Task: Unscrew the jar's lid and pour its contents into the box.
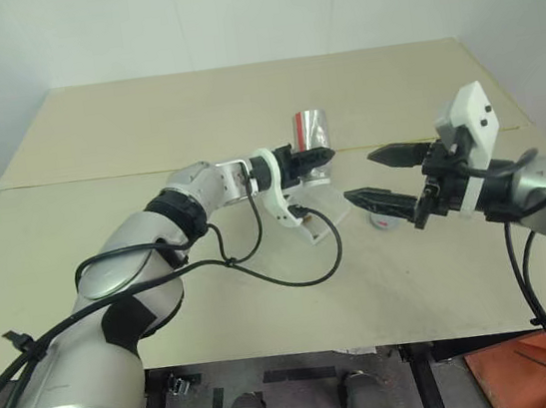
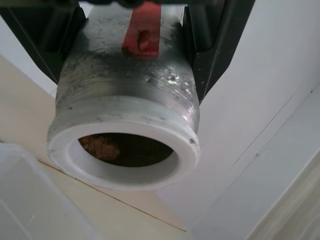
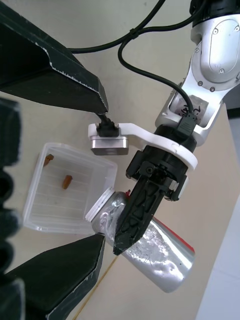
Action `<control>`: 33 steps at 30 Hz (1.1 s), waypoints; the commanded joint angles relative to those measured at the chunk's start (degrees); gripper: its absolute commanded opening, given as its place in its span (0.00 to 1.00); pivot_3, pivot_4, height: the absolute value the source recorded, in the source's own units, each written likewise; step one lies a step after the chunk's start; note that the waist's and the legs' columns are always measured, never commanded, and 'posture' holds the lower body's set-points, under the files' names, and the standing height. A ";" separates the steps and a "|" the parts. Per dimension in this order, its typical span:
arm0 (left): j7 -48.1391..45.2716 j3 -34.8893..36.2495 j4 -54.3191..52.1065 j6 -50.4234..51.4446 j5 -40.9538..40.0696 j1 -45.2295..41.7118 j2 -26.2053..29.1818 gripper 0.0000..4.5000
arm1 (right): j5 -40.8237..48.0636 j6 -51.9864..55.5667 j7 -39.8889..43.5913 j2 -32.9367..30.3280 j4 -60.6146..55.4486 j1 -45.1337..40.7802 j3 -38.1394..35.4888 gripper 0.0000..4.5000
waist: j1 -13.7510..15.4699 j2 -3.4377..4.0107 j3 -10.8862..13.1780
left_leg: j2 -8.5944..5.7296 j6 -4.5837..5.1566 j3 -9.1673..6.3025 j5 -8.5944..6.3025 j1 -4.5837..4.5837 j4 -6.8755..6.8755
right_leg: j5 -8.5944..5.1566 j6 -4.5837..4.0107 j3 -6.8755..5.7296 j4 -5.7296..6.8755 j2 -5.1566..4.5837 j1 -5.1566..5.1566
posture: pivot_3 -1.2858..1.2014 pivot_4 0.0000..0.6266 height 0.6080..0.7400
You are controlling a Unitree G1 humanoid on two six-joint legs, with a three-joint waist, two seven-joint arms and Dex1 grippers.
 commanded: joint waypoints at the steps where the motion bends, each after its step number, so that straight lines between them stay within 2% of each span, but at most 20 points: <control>1: -2.08 4.40 -0.33 -1.58 -5.21 -0.17 0.92 0.43 | 1.59 -0.42 -0.68 -0.21 -1.75 -0.14 -2.20 0.99 | -0.03 0.00 0.00 | 0.00 0.00 0.00 0.00 0.00 0.00 | 0.00 0.00 0.00 0.00 0.00 0.00 | 0.52 0.24 1.00; 5: -10.60 14.18 0.92 -3.69 -18.13 2.90 1.41 0.43 | 1.80 -0.96 -0.79 -0.52 -1.63 0.15 -2.11 0.99 | -0.09 0.00 0.00 | 0.01 0.00 0.00 0.00 0.02 0.00 | 0.00 0.00 0.00 0.00 0.00 0.00 | 0.52 0.24 1.00; 9: -27.22 29.72 -2.82 -3.27 -40.39 9.25 0.75 0.43 | 1.43 -1.54 -0.11 -0.85 -0.88 0.26 -1.94 0.99 | -0.38 0.02 -0.01 | 0.01 -0.01 0.00 0.01 0.04 0.00 | 0.00 -0.01 0.00 0.04 0.00 0.00 | 0.52 0.24 1.00; 13: -48.89 45.36 -13.86 14.87 -64.19 16.68 -2.09 0.43 | 1.16 -1.85 0.71 -0.72 -0.13 0.05 -1.17 0.99 | -0.79 0.02 -0.01 | 0.02 -0.04 -0.02 0.02 0.02 0.02 | 0.00 -0.01 -0.01 0.03 0.00 0.02 | 0.52 0.24 1.00; 16: -56.75 54.53 -22.69 33.18 -76.91 20.81 -3.45 0.43 | 0.92 -1.96 0.86 -0.18 0.24 -0.13 -0.48 0.99 | -1.46 0.03 -0.01 | 0.02 -0.01 -0.03 0.01 0.03 0.05 | 0.00 -0.01 -0.01 0.04 0.00 0.05 | 0.52 0.24 1.00; 19: -61.88 59.38 -27.07 43.90 -83.99 23.37 -2.74 0.43 | 0.83 -1.96 0.88 0.19 0.51 -0.31 0.02 0.99 | -2.09 0.03 -0.02 | 0.02 0.00 -0.04 0.00 0.12 0.05 | 0.00 -0.01 -0.01 0.09 0.01 0.09 | 0.52 0.24 1.00; 22: -65.44 64.38 -29.74 50.06 -91.09 26.20 -2.59 0.43 | 0.87 -1.97 0.99 0.38 0.61 -0.35 0.30 0.99 | -2.84 0.03 -0.02 | 0.02 0.01 -0.06 0.00 0.20 0.05 | 0.00 -0.01 -0.01 0.11 0.01 0.15 | 0.52 0.24 1.00; 33: -66.13 65.38 -28.86 44.55 -92.38 34.80 -4.07 0.43 | 1.25 -1.09 0.34 0.74 0.08 -0.51 0.70 0.99 | -2.88 0.03 -0.02 | 0.02 -0.01 -0.06 0.01 0.21 0.05 | 0.01 -0.03 -0.01 0.08 0.01 0.15 | 0.52 0.24 1.00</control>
